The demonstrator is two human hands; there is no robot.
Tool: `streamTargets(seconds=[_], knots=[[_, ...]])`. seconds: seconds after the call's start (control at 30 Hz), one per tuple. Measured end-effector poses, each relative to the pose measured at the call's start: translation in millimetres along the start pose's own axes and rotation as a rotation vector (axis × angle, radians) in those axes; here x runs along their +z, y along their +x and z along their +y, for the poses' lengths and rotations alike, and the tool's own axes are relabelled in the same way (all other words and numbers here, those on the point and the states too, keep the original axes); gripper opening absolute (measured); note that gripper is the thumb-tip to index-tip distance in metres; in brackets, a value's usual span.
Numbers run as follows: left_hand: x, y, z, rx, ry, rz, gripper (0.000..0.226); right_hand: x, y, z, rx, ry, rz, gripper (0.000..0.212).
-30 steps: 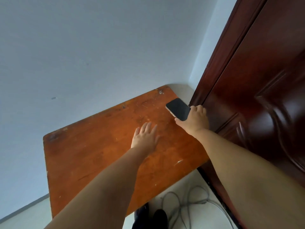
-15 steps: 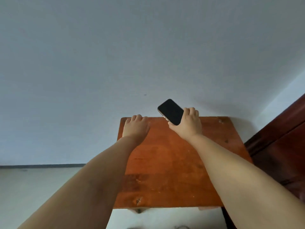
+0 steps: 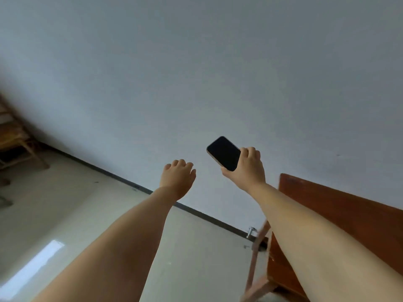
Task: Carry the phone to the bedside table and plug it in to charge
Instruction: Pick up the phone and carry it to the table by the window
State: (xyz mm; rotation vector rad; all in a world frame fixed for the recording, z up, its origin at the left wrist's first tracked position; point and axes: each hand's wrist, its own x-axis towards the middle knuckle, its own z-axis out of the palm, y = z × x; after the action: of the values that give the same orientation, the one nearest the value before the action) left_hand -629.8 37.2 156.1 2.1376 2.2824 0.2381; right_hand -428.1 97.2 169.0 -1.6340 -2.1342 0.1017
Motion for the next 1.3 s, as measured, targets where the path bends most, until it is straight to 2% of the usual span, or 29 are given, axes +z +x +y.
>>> streamTargets(seconds=[0.1, 0.37, 0.57, 0.97, 1.13, 1.3], knots=[[-21, -24, -95, -0.121, 0.032, 0.037, 0.039, 33, 14, -94, -0.110, 0.039, -0.051, 0.069], [-58, -83, -289, -0.468, 0.043, 0.111, 0.033, 119, 46, -302, -0.430, 0.090, -0.200, 0.072], [-63, -100, -389, -0.675, 0.048, 0.147, 0.029, 178, 73, -416, -0.605, 0.115, -0.303, 0.072], [-86, -67, -601, -1.079, 0.051, 0.234, 0.031, 292, 180, -669, -0.946, 0.205, -0.402, 0.073], [-91, -78, -687, -1.189, 0.083, 0.206, 0.032, 340, 187, -763, -1.050, 0.227, -0.430, 0.072], [-104, -89, -803, -1.234, 0.105, 0.222, 0.036, 394, 195, -871, -1.102, 0.238, -0.429, 0.073]])
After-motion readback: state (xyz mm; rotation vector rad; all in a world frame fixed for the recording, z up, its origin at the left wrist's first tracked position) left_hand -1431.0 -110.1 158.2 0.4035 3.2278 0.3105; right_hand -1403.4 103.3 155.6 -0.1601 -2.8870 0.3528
